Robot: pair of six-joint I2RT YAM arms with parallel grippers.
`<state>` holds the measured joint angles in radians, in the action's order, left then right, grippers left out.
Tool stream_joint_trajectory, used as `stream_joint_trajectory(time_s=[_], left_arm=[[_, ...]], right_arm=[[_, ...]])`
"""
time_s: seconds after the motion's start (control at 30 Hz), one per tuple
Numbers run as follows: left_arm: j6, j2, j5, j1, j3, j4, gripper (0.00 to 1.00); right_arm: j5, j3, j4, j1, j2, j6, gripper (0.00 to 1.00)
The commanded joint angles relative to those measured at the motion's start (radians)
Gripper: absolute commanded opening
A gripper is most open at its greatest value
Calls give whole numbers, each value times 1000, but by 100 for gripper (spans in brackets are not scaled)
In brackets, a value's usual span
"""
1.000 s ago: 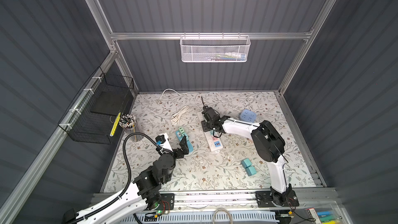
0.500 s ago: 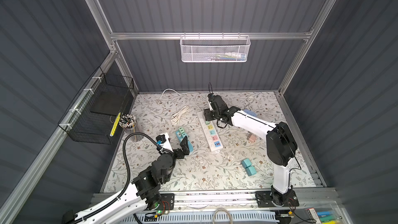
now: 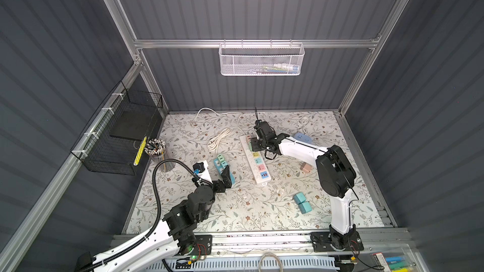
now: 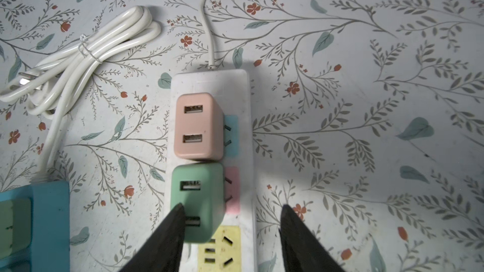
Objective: Insert the plug
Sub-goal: 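Open the right gripper and move it to the loose mauve charger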
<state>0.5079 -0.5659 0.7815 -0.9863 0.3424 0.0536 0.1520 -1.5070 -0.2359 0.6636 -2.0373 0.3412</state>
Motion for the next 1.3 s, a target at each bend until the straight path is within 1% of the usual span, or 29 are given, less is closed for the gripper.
stream_joint_trajectory(time_s=[0.0,0.1,0.17,0.23,0.33,0.4,0.5,0.57,0.67,0.73,0.77,0.9,1.0,1.17,1.27], left_arm=[[-28,-21,-13,3,38,47,100],[-32,-51,-25,3,49,60,100],[-34,-67,-36,3,54,60,100],[-28,-81,-43,3,59,50,100],[2,-103,-55,3,83,26,100],[9,-130,-74,3,111,10,100],[1,-179,-102,3,136,25,100],[-6,-215,-113,3,142,51,100],[8,-269,-126,3,146,88,100],[31,-318,-126,3,162,83,100],[50,-350,-120,5,182,52,100],[78,-463,-132,5,251,-51,100],[86,-523,-149,6,287,-104,100],[101,-558,-188,9,281,-99,100],[99,-555,-195,9,271,-85,100]], right_arm=[[18,27,-34,1,36,4,59],[12,26,-48,1,96,5,62],[30,47,-60,2,158,16,64],[72,104,-75,0,234,43,65],[154,234,-116,-22,359,120,68],[202,334,-183,-55,446,182,69],[222,482,-258,-136,566,278,73],[179,569,-271,-203,626,314,75],[133,644,-276,-284,679,315,73],[127,674,-252,-310,686,294,71],[114,679,-243,-326,678,284,70],[18,665,-228,-404,616,263,69],[-9,660,-205,-431,576,258,69],[-82,647,-171,-450,502,249,68],[-88,650,-159,-450,486,246,67]])
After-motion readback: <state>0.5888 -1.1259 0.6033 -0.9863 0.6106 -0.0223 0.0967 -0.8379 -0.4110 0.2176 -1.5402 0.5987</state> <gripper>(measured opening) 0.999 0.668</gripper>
